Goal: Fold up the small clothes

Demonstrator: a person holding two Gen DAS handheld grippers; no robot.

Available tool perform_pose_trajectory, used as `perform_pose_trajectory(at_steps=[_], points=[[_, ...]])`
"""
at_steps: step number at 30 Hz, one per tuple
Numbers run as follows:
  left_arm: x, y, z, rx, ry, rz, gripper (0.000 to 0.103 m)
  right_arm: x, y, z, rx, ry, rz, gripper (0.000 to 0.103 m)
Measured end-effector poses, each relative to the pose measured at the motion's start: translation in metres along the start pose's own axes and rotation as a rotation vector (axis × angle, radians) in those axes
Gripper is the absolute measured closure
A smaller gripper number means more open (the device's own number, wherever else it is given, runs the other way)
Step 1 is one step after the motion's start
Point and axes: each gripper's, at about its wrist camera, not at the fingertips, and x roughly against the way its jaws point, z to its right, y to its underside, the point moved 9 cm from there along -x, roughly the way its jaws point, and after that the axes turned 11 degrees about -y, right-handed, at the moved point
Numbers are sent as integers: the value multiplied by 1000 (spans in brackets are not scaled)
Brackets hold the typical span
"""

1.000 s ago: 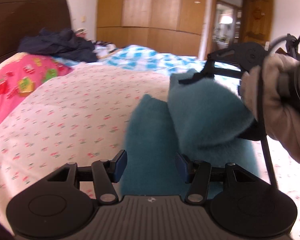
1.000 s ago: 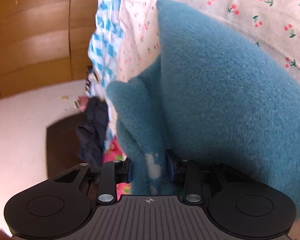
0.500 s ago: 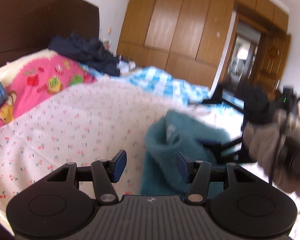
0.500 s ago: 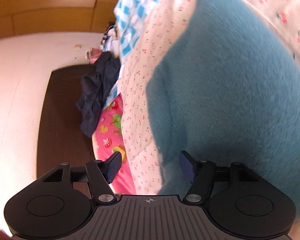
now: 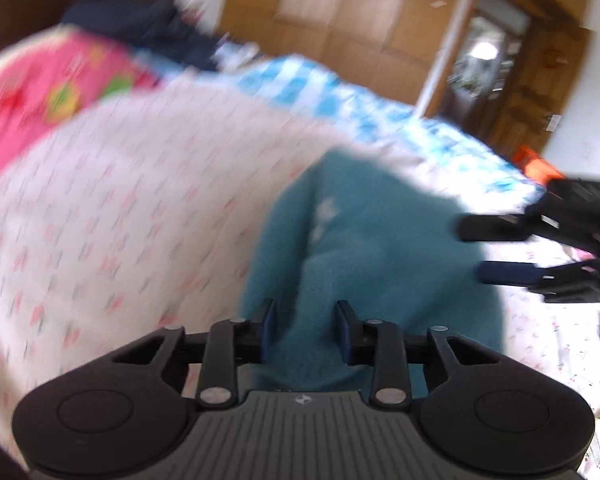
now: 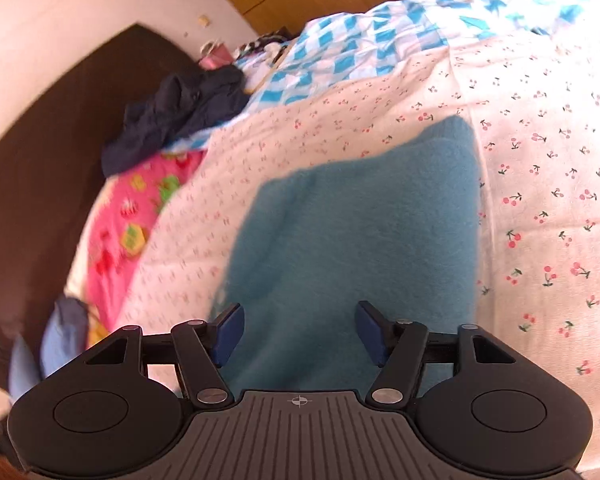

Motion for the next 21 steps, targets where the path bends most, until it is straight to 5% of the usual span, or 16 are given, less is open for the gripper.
perform_pose_trajectory(at_steps=[4, 10, 12, 14, 16, 21], points=[[-6, 10, -15, 111, -6, -78, 66, -5, 15, -8, 106, 26, -12, 48], [-2, 16, -5, 16, -93, -27, 64, -26, -2, -44, 181, -9, -29, 43], [-2, 15, -7, 27, -92, -22, 63, -45, -8, -51, 193, -7, -43, 47], [-2, 15, -10, 47, -84, -22, 62, -68, -11, -52, 190, 0, -70, 67], [-2, 15, -12, 60, -76, -23, 61, -91, -10, -49, 166, 6, -101, 75], [-4, 14, -14, 45, -108, -9, 61, -134, -5, -47, 162, 34, -145, 75]])
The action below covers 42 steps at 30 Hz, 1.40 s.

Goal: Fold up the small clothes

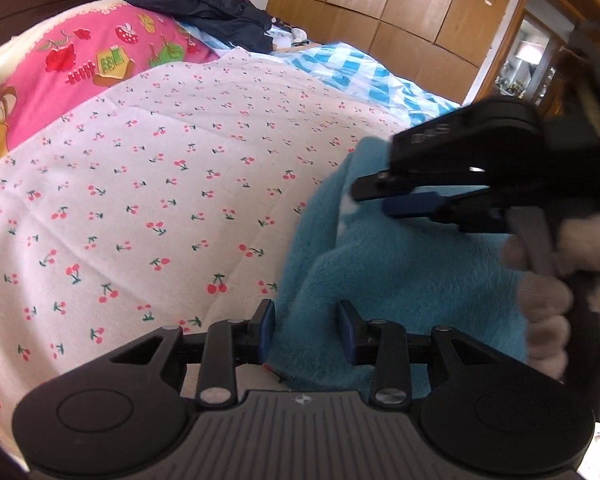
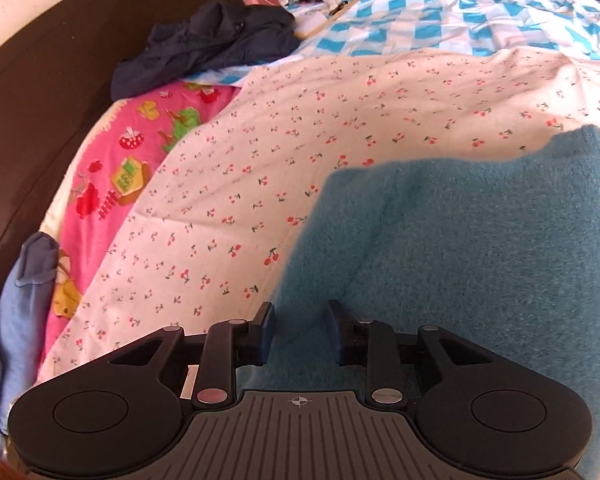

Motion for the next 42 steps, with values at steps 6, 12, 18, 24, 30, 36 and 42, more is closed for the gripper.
perform_pose_trajectory(at_steps=[6, 12, 18, 24, 30, 36, 42], points=[[-5, -1, -8, 44, 2, -15, 58, -9, 1, -5, 44, 28, -11, 74], [-3, -1, -9, 48, 3, -7, 50, 57, 0, 1, -25, -42, 74, 65], [0, -1, -4, 18, -20, 8, 50, 150, 34, 42, -42, 19, 154, 54], [3, -5, 0, -11, -37, -3, 50, 152, 85, 82, -128, 64, 79, 45], [34, -24, 1, -63, -37, 65, 50, 149, 93, 86, -171, -5, 105, 45], [28, -61, 30, -120, 31, 125, 39, 156, 76, 97, -180, -39, 155, 30], [-26, -54, 37, -117, 96, -1, 34, 133, 70, 109, -256, -129, 147, 18]])
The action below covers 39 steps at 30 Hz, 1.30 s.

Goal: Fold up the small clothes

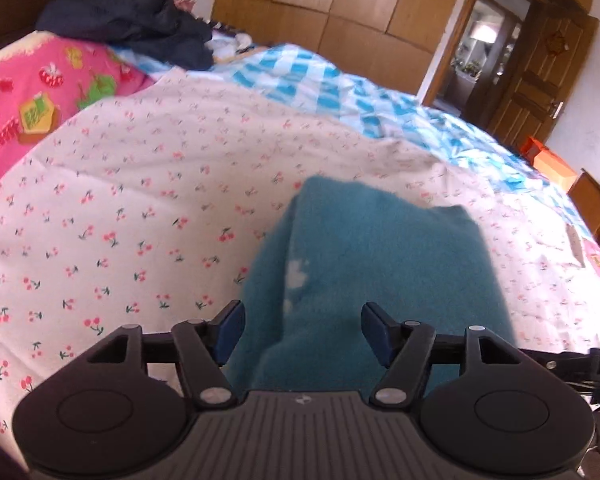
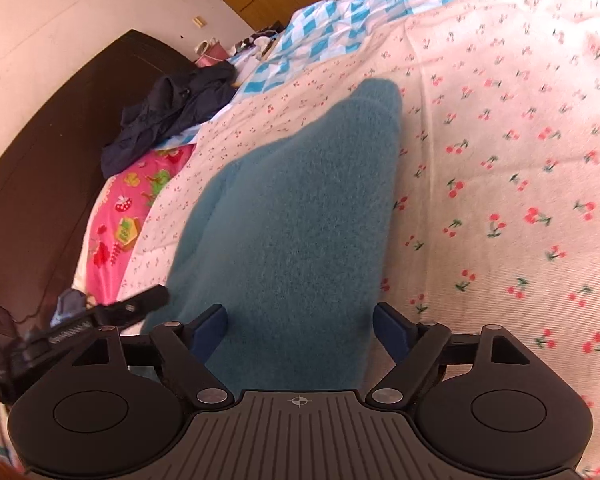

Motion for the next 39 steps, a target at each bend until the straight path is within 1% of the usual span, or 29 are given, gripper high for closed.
perform_pose_trajectory(at_steps=[1, 2, 3, 5, 7, 9, 10, 12, 14, 15, 16, 17, 18, 19, 20, 22, 27, 28, 29, 30, 32, 34, 37, 39], points=[[-5, 3, -2, -9, -1, -2, 32, -4, 0, 1, -9, -11, -3, 13], [-8, 5, -3, -14, 7, -4, 28, -8, -1, 2, -12, -16, -6, 12], [-12, 8, -6, -19, 6, -6, 21, -12, -1, 4, -14, -15, -12, 11], [-15, 11, -10, -23, 7, 0, 16, -18, -1, 5, -12, -20, -25, 9], [-15, 13, -11, -24, 44, -7, 16, -20, 1, 5, 5, -31, -36, 8], [-21, 16, -9, -11, 101, -48, 14, -22, 3, 8, 11, -49, -50, 8], [-26, 18, -8, 0, 133, -74, 13, -26, 4, 12, -16, -65, -60, 7], [-37, 22, -8, 44, 173, -112, 7, -37, 4, 17, -78, -101, -68, 5], [-43, 22, -9, 93, 206, -148, 9, -46, 3, 17, -103, -102, -50, 5], [-41, 23, -8, 94, 212, -147, 11, -48, 3, 14, -92, -90, -46, 5], [-38, 25, -3, 78, 224, -141, 13, -47, 4, 11, -73, -77, -47, 8], [-34, 28, 2, 69, 237, -142, 16, -44, 5, 10, -62, -75, -48, 14], [-32, 31, 6, 66, 247, -149, 17, -40, 6, 11, -70, -81, -52, 18], [-30, 34, 11, 64, 253, -156, 18, -35, 7, 12, -93, -97, -58, 25], [-28, 36, 15, 67, 265, -164, 19, -28, 8, 14, -113, -114, -64, 30], [-21, 39, 27, 71, 288, -177, 20, -13, 11, 18, -133, -123, -68, 31], [3, 65, 66, 22, 368, -204, 21, 38, 20, 31, -124, -69, -56, 31], [4, 69, 73, 8, 361, -213, 21, 44, 22, 36, -127, -56, -62, 29], [4, 72, 78, -5, 338, -213, 19, 46, 24, 42, -141, -40, -68, 29], [3, 74, 82, -29, 309, -202, 18, 47, 26, 46, -158, -27, -70, 28], [5, 74, 83, -58, 269, -170, 16, 45, 28, 46, -152, -13, -64, 24], [11, 71, 75, -46, 236, -139, 16, 47, 27, 39, -128, 19, -58, 24], [26, 65, 62, -48, 156, -56, 16, 55, 27, 28, -63, 73, -53, 23], [36, 64, 60, -79, 104, 4, 16, 66, 27, 23, -19, 116, -43, 23]])
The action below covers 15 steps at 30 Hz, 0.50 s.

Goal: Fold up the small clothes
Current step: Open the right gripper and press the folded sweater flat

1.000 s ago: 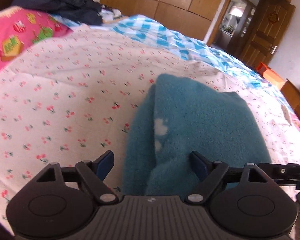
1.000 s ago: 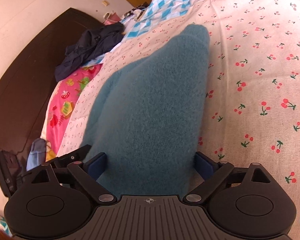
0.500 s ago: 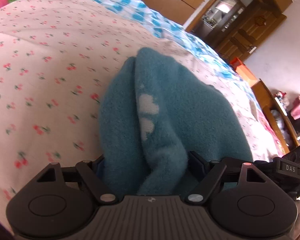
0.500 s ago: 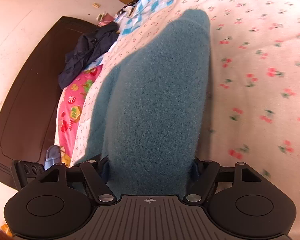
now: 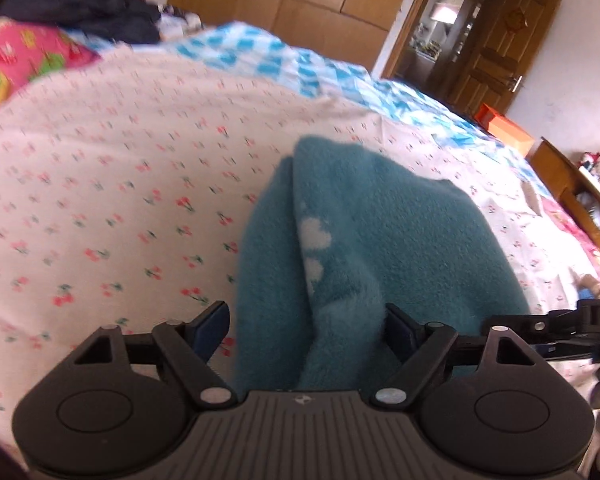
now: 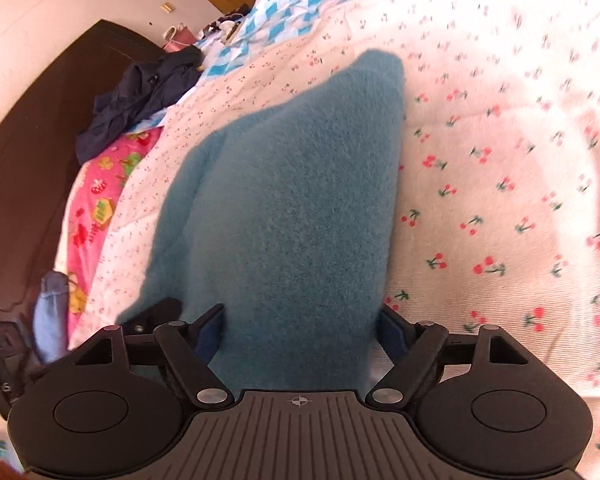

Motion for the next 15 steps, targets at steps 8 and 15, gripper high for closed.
perform_pose_trajectory(at_steps=[8, 15], points=[[9, 4, 12, -184, -148, 94, 16, 35, -13, -34, 157, 113, 120, 25], [9, 7, -5, -65, -85, 34, 16, -26, -33, -82, 231, 47, 79, 63]])
